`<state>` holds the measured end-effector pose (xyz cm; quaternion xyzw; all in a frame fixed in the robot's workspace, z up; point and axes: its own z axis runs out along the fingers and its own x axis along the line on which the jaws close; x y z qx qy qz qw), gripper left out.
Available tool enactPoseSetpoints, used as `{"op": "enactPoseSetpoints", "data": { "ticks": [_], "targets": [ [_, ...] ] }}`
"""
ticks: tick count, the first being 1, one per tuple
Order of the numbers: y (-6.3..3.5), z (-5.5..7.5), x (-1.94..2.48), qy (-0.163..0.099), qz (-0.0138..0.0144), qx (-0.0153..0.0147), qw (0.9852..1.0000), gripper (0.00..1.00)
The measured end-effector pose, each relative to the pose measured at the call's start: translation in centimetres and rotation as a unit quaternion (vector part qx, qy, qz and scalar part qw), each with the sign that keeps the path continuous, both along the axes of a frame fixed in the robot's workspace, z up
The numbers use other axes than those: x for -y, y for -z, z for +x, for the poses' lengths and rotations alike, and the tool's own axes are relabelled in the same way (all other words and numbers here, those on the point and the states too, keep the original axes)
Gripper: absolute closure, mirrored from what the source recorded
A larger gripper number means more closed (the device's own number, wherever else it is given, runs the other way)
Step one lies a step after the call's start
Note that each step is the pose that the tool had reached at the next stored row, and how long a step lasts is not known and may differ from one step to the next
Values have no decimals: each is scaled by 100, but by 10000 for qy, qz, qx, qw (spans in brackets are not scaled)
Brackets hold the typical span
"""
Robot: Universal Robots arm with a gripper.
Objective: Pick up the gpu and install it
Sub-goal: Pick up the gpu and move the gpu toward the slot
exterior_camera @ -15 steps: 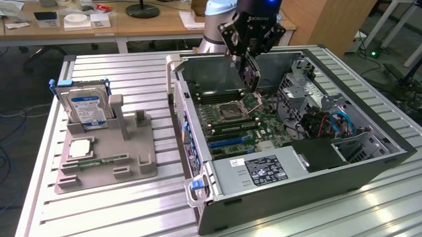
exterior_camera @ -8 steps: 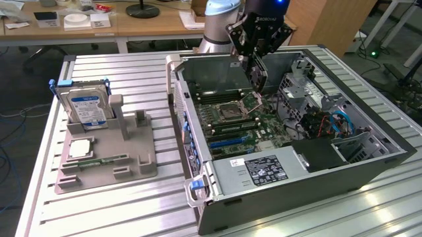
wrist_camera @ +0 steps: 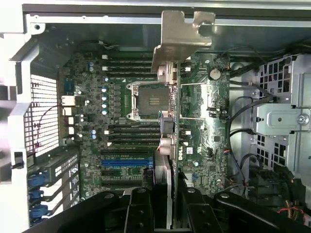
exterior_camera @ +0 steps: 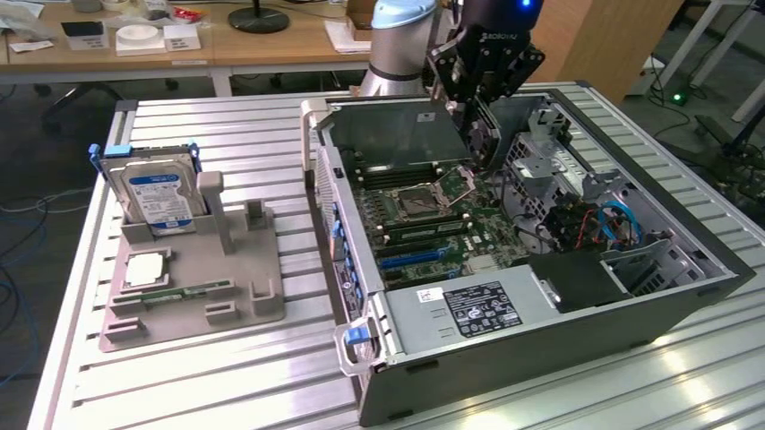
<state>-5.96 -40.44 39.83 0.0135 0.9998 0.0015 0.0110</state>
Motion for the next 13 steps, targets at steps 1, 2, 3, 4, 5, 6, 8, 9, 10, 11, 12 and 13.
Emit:
{"op": "enactPoseSetpoints", "data": {
  "ticks": [1,2,3,4,5,6,8,9,10,11,12,13],
  "targets": [
    [2,18,0,0,0,2,10000,73],
    [4,38,0,0,0,2,10000,73],
    [6,65,0,-1,0,3,10000,73],
    [7,88,0,-2,0,3,10000,73],
    [9,100,0,-3,1,3,10000,73],
    [9,113,0,-2,0,3,10000,73],
    [8,118,0,-2,-1,2,10000,73],
    [9,118,0,-2,-1,3,10000,73],
    [9,118,0,-2,0,3,10000,73],
    [9,118,0,-2,0,3,10000,73],
    [9,118,0,-2,0,3,10000,73],
    [9,118,0,-2,0,3,10000,73]
  ]
}}
